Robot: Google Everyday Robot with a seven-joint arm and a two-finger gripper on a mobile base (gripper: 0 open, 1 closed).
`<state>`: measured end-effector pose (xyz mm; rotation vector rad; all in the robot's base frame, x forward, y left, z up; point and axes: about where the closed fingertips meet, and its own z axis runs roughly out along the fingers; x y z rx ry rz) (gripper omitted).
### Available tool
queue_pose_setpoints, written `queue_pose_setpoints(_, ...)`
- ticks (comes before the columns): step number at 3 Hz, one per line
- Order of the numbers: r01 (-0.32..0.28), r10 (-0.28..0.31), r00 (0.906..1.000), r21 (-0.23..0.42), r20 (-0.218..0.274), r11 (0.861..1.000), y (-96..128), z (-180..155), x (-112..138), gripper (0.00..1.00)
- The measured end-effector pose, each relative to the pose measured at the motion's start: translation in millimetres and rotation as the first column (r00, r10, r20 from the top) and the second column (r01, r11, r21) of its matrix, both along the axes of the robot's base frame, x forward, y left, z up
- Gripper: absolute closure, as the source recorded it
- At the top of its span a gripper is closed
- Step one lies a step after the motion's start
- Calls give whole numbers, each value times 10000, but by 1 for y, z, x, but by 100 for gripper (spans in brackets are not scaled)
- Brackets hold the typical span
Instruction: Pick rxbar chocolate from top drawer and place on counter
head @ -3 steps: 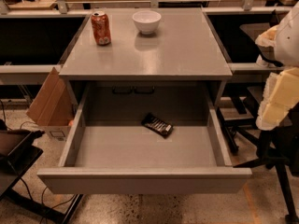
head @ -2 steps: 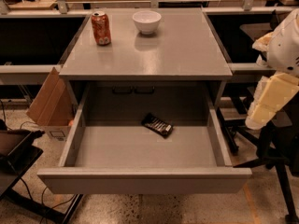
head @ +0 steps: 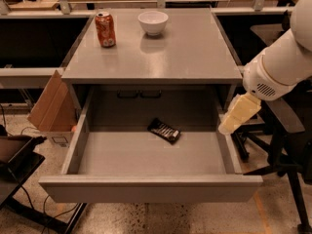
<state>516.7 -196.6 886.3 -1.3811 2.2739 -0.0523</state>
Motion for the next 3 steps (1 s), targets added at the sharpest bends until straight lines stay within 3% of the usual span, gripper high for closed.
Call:
queue_pose_setpoints(1, -1, 1, 10000, 0, 0, 10000, 0, 0, 0, 0)
queue_pose_setpoints(2, -137, 137, 9999, 300, -11, 9995, 14, -10, 16, 0)
queue_pose_setpoints(3, -213, 229, 9994, 608, -256, 9979, 37, -42, 38, 0)
